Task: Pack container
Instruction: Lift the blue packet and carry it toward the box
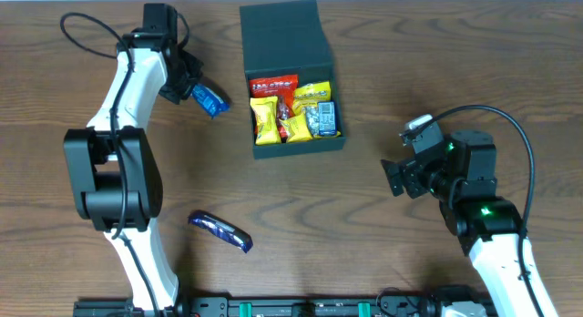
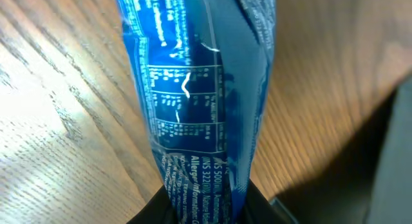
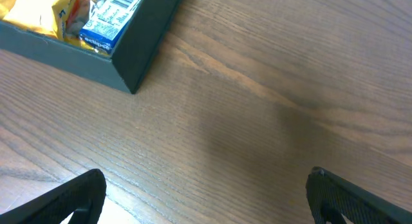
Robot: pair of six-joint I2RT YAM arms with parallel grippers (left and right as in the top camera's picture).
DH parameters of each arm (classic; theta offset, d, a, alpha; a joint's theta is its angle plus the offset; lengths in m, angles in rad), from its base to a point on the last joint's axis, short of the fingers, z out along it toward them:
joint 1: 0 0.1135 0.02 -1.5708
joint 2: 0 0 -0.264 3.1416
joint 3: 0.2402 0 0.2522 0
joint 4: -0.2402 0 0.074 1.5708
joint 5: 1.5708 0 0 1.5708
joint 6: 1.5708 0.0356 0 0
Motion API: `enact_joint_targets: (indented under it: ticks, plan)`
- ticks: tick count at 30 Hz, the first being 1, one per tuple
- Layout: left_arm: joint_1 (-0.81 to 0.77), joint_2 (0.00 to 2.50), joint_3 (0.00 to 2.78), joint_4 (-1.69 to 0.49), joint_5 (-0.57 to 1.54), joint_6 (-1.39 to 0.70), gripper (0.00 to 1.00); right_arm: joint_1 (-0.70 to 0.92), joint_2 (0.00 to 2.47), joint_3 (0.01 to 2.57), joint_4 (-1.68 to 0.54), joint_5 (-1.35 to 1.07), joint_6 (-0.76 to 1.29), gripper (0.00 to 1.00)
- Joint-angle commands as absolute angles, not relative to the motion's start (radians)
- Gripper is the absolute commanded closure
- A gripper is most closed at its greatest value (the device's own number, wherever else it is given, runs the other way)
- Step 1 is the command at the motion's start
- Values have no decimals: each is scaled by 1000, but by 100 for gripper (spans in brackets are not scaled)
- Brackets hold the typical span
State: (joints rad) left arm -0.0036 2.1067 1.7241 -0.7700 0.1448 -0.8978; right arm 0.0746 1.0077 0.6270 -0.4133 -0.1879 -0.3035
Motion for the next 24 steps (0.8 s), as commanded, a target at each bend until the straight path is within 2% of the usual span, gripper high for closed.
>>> enact_joint_targets:
  ticks: [1,5,13,18,24]
  plan:
    - [-2,2033,1769,-775,166,-761,79,66,1007,626,-412,-199,-315,1]
    - [-8,1977,1770,-780,181,-659,85,66,1007,626,-412,-199,-315,1]
    - [-67,1867,1770,-774,185,-498,82,66,1007,626,-412,-199,-315,1]
    - [-150,1822,1770,-759,186,-265,80,66,1007,626,-412,-199,-315,1]
    - [-282,1815,1770,-786,204,116,78,66,1007,626,-412,-199,-315,1]
